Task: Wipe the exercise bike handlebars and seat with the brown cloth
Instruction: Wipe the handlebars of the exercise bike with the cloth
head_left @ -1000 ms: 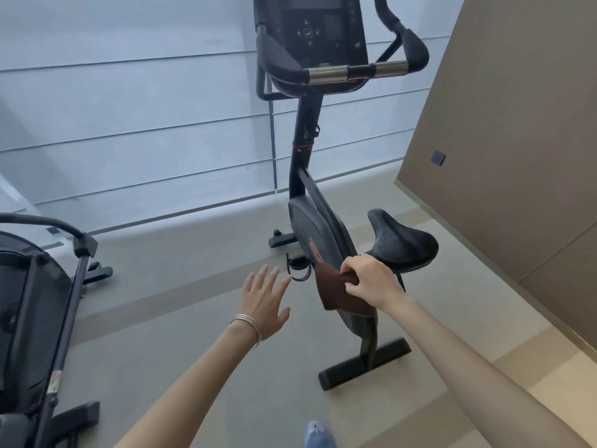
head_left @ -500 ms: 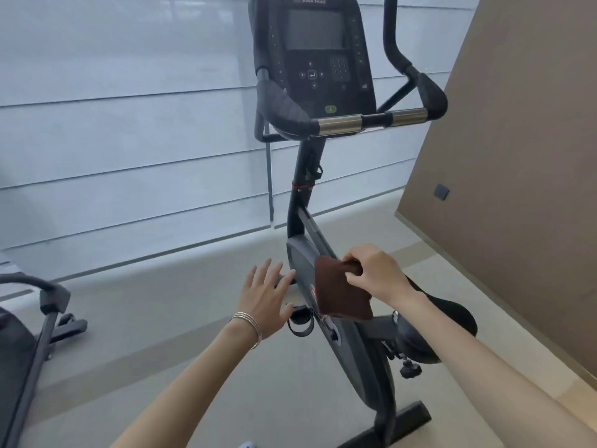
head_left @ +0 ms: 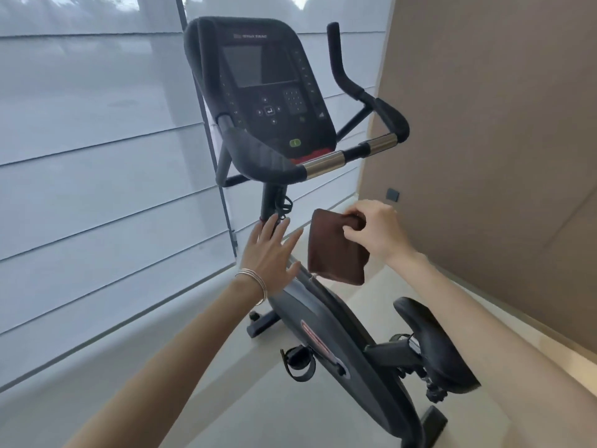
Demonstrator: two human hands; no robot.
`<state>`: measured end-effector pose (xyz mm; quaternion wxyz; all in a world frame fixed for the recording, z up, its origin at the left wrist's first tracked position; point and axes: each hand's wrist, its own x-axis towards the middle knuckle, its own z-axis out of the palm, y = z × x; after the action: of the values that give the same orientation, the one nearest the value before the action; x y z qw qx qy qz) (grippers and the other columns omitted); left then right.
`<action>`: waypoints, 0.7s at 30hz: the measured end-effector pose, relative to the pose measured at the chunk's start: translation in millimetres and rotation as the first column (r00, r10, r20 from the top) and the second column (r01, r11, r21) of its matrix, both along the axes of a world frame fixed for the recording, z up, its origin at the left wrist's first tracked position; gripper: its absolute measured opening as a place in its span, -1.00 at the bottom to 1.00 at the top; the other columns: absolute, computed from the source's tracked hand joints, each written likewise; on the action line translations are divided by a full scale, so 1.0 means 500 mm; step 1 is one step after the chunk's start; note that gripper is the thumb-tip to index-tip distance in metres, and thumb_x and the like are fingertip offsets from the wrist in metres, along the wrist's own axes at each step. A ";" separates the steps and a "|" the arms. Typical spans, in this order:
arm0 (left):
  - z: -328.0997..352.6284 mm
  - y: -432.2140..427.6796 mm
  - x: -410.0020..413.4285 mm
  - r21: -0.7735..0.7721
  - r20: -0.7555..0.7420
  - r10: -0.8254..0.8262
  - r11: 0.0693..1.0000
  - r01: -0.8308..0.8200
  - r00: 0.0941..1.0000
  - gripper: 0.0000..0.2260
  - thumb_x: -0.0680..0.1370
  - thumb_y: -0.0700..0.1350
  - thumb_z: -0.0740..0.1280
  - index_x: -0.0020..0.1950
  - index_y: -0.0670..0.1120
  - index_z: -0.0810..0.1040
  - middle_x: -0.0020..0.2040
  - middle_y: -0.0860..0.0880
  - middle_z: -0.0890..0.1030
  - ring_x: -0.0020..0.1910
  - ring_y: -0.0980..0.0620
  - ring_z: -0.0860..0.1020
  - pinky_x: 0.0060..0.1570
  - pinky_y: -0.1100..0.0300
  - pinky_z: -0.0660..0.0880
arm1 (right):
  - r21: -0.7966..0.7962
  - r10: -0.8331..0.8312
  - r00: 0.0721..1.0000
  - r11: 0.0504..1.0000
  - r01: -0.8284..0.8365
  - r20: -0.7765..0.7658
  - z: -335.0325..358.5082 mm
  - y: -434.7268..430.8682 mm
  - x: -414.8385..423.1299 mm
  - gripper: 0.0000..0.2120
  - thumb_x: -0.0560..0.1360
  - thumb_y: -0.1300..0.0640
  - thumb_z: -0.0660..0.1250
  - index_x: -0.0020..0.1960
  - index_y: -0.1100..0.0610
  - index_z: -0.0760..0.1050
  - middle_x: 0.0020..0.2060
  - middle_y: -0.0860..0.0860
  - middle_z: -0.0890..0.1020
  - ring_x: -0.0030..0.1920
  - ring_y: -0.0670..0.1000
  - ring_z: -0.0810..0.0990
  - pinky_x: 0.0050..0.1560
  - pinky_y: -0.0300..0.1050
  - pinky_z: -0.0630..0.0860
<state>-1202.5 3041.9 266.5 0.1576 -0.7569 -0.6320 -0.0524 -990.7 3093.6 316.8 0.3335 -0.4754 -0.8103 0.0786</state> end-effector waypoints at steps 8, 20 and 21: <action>0.086 0.129 -0.019 0.143 0.013 -0.035 0.989 0.032 0.999 -0.44 0.55 0.20 0.11 0.50 0.05 0.09 0.54 -0.08 0.11 0.52 -0.16 0.02 0.48 -0.10 -0.05 | 0.141 -0.051 0.997 0.988 0.060 -0.066 0.114 0.111 -0.011 -0.74 0.37 0.16 0.45 0.05 0.14 0.60 -0.03 0.08 0.69 -0.03 0.06 0.62 0.05 -0.10 0.49; 0.148 0.248 -0.090 0.168 0.042 0.079 0.982 -0.084 0.996 -0.42 0.53 0.19 0.14 0.50 0.04 0.12 0.53 -0.07 0.14 0.52 -0.13 0.02 0.49 -0.09 -0.02 | 0.190 0.119 0.989 0.977 -0.102 -0.083 0.130 0.278 -0.145 -0.81 0.43 0.24 0.40 0.03 0.13 0.51 -0.07 0.05 0.66 -0.04 0.04 0.59 0.06 -0.18 0.47; 0.144 0.254 -0.093 0.162 0.047 0.084 0.983 -0.091 0.995 -0.43 0.52 0.19 0.13 0.49 0.03 0.13 0.53 -0.07 0.16 0.52 -0.13 0.03 0.48 -0.09 -0.02 | 0.177 0.117 0.989 0.979 -0.100 -0.089 0.121 0.288 -0.147 -0.84 0.44 0.25 0.39 0.01 0.14 0.51 -0.09 0.06 0.65 -0.05 0.04 0.59 0.05 -0.19 0.47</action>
<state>-1249.3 3168.7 338.4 0.2089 -0.7117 -0.6613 -0.1121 -1064.2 3237.5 377.2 0.4082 -0.3951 -0.8214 0.0497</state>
